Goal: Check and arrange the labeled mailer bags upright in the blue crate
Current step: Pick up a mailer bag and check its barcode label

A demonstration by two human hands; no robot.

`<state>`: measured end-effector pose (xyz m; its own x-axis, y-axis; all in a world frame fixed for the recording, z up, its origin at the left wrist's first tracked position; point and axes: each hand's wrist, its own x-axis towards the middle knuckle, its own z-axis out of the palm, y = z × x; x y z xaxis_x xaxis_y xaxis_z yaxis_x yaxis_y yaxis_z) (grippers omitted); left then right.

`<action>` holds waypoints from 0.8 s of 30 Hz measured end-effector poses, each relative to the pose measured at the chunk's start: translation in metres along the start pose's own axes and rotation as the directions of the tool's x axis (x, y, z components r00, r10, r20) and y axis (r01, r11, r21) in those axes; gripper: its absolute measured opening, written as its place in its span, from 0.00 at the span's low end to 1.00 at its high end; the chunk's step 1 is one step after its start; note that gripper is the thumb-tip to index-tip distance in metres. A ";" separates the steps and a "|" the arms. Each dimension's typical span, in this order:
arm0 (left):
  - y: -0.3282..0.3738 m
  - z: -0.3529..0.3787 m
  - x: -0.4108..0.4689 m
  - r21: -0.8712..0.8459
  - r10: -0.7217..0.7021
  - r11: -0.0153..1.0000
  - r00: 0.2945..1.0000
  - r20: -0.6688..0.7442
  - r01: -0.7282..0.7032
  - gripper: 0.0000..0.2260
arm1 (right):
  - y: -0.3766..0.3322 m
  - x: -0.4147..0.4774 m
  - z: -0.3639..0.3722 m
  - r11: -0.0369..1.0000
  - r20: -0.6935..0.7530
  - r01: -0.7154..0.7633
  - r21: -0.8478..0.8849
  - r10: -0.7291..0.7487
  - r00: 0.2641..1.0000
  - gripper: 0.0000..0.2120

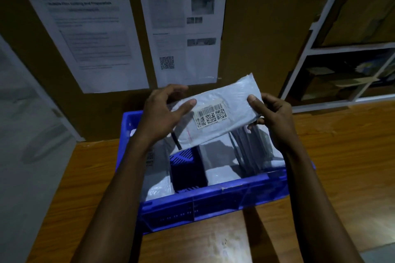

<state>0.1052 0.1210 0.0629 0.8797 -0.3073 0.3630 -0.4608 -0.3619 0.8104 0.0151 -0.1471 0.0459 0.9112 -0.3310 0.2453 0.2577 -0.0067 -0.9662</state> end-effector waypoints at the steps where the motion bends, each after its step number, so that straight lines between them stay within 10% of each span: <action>1: 0.007 0.004 0.003 -0.010 -0.028 1.000 0.997 0.078 0.028 0.22 | -0.005 0.002 0.001 1.000 0.015 0.005 -0.013 -0.005 1.000 0.07; 6: 0.027 0.023 0.009 -0.178 -0.054 0.977 0.946 0.318 0.116 0.22 | -0.029 0.017 0.013 0.994 0.092 0.056 -0.089 -0.048 0.995 0.09; 14: 0.025 0.044 0.000 -0.636 -0.324 0.707 0.941 0.097 0.309 0.17 | -0.024 0.016 0.022 0.996 0.131 -0.088 -0.027 0.091 0.987 0.20; 24: 0.021 0.043 0.003 -0.716 -0.405 0.597 0.907 0.120 0.361 0.18 | -0.011 0.013 0.038 0.990 0.178 -0.104 -0.090 0.119 0.977 0.10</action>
<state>0.0927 0.0742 0.0613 0.9699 -0.2374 -0.0540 0.1269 0.3034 0.9444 0.0363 -0.1154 0.0632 0.9779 -0.1567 0.1387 0.1312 -0.0574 -0.9897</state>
